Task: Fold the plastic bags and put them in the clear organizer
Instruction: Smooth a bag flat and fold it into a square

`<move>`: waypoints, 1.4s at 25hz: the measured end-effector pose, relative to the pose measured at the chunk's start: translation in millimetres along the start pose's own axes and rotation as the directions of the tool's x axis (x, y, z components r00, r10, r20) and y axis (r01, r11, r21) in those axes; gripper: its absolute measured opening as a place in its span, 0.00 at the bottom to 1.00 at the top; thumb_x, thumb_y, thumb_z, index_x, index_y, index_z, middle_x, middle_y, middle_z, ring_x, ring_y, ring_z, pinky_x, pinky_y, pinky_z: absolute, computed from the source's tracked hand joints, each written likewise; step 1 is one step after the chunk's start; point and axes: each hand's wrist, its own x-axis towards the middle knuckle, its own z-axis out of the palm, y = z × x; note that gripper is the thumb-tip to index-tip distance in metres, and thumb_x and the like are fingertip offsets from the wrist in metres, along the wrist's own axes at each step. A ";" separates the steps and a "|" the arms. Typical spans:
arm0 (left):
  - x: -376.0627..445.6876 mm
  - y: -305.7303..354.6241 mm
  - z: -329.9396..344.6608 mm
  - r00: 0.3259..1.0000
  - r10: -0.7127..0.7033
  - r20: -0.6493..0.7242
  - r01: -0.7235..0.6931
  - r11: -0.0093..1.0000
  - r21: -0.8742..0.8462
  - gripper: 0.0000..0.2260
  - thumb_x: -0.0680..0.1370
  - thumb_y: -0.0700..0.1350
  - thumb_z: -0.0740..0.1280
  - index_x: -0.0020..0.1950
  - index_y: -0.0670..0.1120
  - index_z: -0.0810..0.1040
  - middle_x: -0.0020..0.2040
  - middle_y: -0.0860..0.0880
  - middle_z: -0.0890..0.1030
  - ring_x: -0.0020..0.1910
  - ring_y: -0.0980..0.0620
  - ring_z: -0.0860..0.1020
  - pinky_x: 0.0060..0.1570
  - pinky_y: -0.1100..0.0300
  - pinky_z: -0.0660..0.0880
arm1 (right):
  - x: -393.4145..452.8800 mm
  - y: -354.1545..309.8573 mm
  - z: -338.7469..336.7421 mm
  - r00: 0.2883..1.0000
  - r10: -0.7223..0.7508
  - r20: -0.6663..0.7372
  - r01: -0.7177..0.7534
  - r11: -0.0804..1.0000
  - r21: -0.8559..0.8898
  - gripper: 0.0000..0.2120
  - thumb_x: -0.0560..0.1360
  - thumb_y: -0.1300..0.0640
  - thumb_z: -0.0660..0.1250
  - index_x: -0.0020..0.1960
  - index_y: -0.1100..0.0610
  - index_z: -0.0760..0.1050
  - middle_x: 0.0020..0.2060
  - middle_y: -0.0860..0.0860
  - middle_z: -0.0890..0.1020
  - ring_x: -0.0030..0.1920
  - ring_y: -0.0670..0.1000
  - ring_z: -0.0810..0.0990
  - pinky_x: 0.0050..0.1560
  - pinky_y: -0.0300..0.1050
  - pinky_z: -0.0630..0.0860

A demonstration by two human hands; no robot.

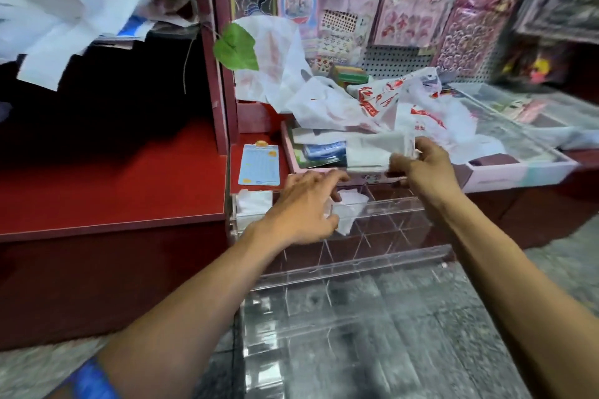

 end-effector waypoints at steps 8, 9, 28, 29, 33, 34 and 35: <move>43.5 -0.2 26.4 1.000 0.002 0.017 -0.002 1.000 0.012 0.29 0.71 0.48 0.71 0.69 0.55 0.63 0.44 0.58 0.76 0.58 0.54 0.72 0.75 0.47 0.46 | 1.2 15.5 -27.3 0.994 -0.096 0.055 0.097 0.995 -0.030 0.04 0.75 0.67 0.68 0.46 0.59 0.76 0.35 0.53 0.78 0.32 0.47 0.75 0.31 0.37 0.71; 44.5 -4.6 27.8 1.000 -0.002 0.012 0.001 1.000 0.017 0.28 0.71 0.49 0.71 0.68 0.55 0.64 0.44 0.58 0.77 0.58 0.54 0.72 0.75 0.48 0.46 | 2.2 15.8 -30.4 0.994 -0.094 0.055 0.095 0.995 -0.008 0.07 0.75 0.67 0.68 0.44 0.57 0.76 0.34 0.53 0.77 0.31 0.47 0.75 0.29 0.36 0.71; 53.2 -14.5 31.6 0.991 -0.058 0.123 0.052 0.997 0.051 0.46 0.72 0.50 0.73 0.80 0.52 0.46 0.62 0.52 0.78 0.73 0.52 0.63 0.75 0.52 0.34 | 0.0 25.6 -22.4 0.897 -0.237 0.373 0.407 0.772 -0.489 0.10 0.75 0.66 0.66 0.49 0.54 0.80 0.39 0.47 0.81 0.39 0.43 0.77 0.39 0.42 0.72; 53.0 -14.4 31.7 0.991 -0.058 0.117 0.053 0.997 0.049 0.45 0.72 0.51 0.73 0.80 0.52 0.47 0.61 0.52 0.78 0.73 0.52 0.63 0.75 0.51 0.34 | -0.7 22.0 -18.3 0.881 -0.234 0.411 0.435 0.740 -0.512 0.10 0.75 0.66 0.66 0.50 0.55 0.81 0.41 0.49 0.82 0.40 0.46 0.77 0.41 0.43 0.72; 51.0 -16.2 31.0 0.991 -0.057 0.125 0.058 0.998 -0.005 0.43 0.72 0.49 0.73 0.79 0.54 0.49 0.53 0.58 0.77 0.71 0.55 0.64 0.75 0.48 0.35 | 1.5 11.1 4.6 0.793 -0.240 0.560 0.591 0.529 -0.609 0.13 0.73 0.65 0.64 0.54 0.58 0.81 0.48 0.56 0.84 0.48 0.58 0.80 0.47 0.50 0.77; 50.6 -16.0 30.6 0.990 -0.056 0.129 0.057 0.998 -0.006 0.43 0.72 0.49 0.73 0.79 0.54 0.50 0.51 0.59 0.75 0.71 0.55 0.64 0.75 0.48 0.35 | 2.1 10.8 11.0 0.784 -0.203 0.587 0.601 0.485 -0.635 0.12 0.73 0.64 0.63 0.53 0.58 0.81 0.47 0.57 0.83 0.49 0.59 0.79 0.46 0.49 0.76; 50.4 -15.5 30.4 0.990 -0.055 0.129 0.055 0.998 -0.001 0.43 0.72 0.49 0.72 0.79 0.54 0.50 0.50 0.59 0.73 0.71 0.55 0.64 0.75 0.49 0.35 | 2.2 12.1 16.7 0.785 -0.162 0.598 0.598 0.451 -0.662 0.12 0.72 0.64 0.62 0.52 0.58 0.80 0.46 0.59 0.83 0.49 0.60 0.79 0.44 0.48 0.75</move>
